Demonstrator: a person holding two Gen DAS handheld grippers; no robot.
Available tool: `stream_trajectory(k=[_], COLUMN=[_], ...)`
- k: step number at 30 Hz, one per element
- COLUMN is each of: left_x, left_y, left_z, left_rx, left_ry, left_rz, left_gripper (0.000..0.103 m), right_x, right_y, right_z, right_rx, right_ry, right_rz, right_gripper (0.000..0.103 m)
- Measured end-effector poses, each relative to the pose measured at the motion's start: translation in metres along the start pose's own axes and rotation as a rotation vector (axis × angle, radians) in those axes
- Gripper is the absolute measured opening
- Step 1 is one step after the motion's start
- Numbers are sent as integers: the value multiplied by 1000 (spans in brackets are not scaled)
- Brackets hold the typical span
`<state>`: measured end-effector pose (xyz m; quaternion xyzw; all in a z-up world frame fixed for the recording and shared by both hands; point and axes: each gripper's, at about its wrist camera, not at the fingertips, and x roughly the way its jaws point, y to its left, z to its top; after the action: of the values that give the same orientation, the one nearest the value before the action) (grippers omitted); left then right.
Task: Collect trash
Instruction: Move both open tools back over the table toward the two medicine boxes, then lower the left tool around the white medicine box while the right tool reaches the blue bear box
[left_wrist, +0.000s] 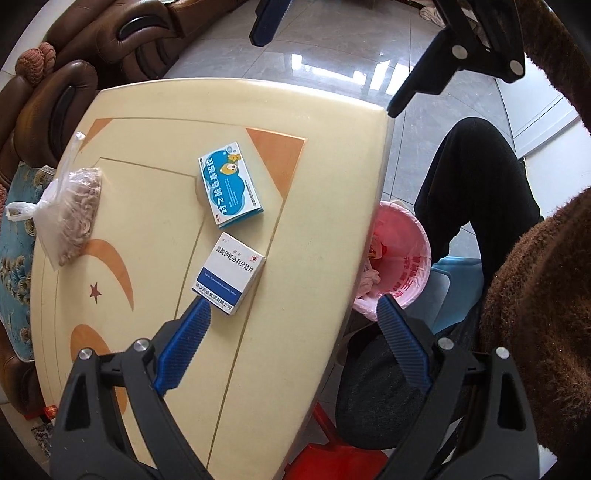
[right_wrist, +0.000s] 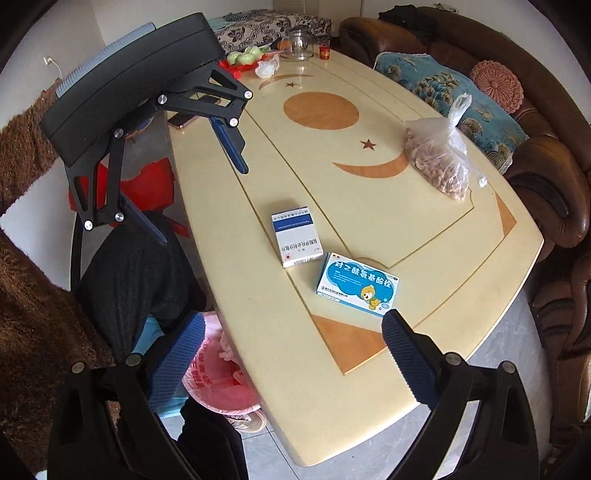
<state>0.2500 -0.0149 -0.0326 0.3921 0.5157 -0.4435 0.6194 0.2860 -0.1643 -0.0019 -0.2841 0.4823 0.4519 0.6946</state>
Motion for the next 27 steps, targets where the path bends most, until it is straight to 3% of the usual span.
stream_trajectory(k=[4,14,27], left_x=[27,86,128], left_y=[17,58,80], left_z=[4,12,21], left_rx=[11,-8,11], left_ry=[36,95,141], left_rz=[-21,-104,-160], left_gripper=[89,89,89], right_x=[31,95,137], right_y=[-9,-24,-46], right_z=[12,26,25], right_rx=[-79,-203,-326], right_ry=[53,160,201], right_rz=[-3,88,121], right_gripper=[94,94,94])
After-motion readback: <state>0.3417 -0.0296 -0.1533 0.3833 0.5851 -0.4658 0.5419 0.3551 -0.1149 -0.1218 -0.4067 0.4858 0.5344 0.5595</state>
